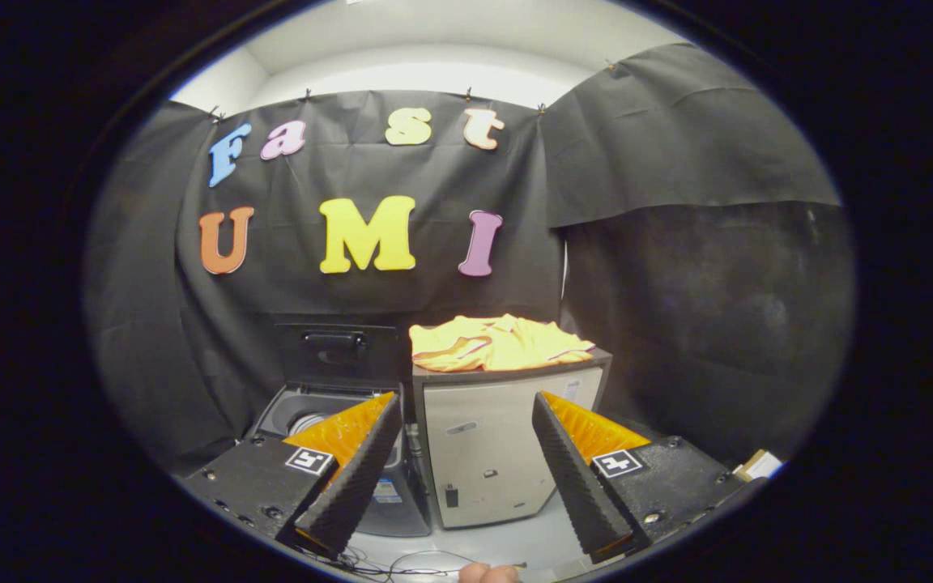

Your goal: Put the clothes into the washing machine and then close the washing machine lid.

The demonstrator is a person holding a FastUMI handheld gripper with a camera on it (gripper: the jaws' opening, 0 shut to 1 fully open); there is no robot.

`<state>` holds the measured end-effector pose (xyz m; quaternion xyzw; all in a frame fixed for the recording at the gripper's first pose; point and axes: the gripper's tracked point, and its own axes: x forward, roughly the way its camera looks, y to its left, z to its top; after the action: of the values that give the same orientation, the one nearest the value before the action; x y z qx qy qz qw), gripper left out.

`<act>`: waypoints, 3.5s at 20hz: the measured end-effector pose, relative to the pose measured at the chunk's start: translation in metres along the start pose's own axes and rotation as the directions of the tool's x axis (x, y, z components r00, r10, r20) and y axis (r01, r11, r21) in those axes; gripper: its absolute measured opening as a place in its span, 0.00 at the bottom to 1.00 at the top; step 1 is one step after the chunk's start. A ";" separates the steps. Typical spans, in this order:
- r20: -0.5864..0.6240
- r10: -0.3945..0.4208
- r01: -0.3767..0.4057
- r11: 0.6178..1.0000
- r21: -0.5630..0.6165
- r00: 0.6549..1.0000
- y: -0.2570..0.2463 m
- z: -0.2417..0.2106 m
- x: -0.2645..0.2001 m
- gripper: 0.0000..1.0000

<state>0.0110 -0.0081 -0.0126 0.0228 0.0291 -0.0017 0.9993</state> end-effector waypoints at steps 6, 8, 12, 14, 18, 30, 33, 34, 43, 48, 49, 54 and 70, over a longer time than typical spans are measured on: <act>-0.074 0.058 -0.056 0.998 0.025 0.996 -0.008 0.030 0.046 1.00; -0.080 0.029 -0.028 1.000 0.009 0.996 -0.021 0.048 0.072 1.00; -0.120 0.053 -0.055 0.998 -0.012 0.991 -0.030 0.086 0.128 1.00; -0.147 0.063 -0.066 0.998 -0.016 0.987 -0.037 0.100 0.162 1.00; -0.241 0.089 -0.090 0.996 0.006 0.966 -0.048 0.109 0.236 1.00; -0.544 0.094 -0.091 0.995 0.032 0.834 -0.067 0.047 0.399 1.00; -0.594 0.096 -0.086 0.995 0.045 0.799 -0.067 0.028 0.417 1.00; -0.612 0.092 -0.087 0.995 0.038 0.786 -0.067 0.020 0.419 1.00; -0.671 0.073 -0.134 0.990 -0.039 0.738 -0.070 0.003 0.421 1.00; -0.665 0.109 -0.162 0.987 -0.019 0.739 -0.062 0.009 0.422 0.33; -0.668 0.119 -0.162 0.987 -0.002 0.734 -0.062 0.009 0.421 0.11; -0.618 0.091 -0.144 0.989 -0.035 0.781 -0.066 0.042 0.421 0.06; -0.404 0.129 -0.197 0.972 -0.130 0.905 -0.020 0.202 0.378 0.06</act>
<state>0.4004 -0.0382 0.1663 -0.0588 0.2270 0.0890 0.9680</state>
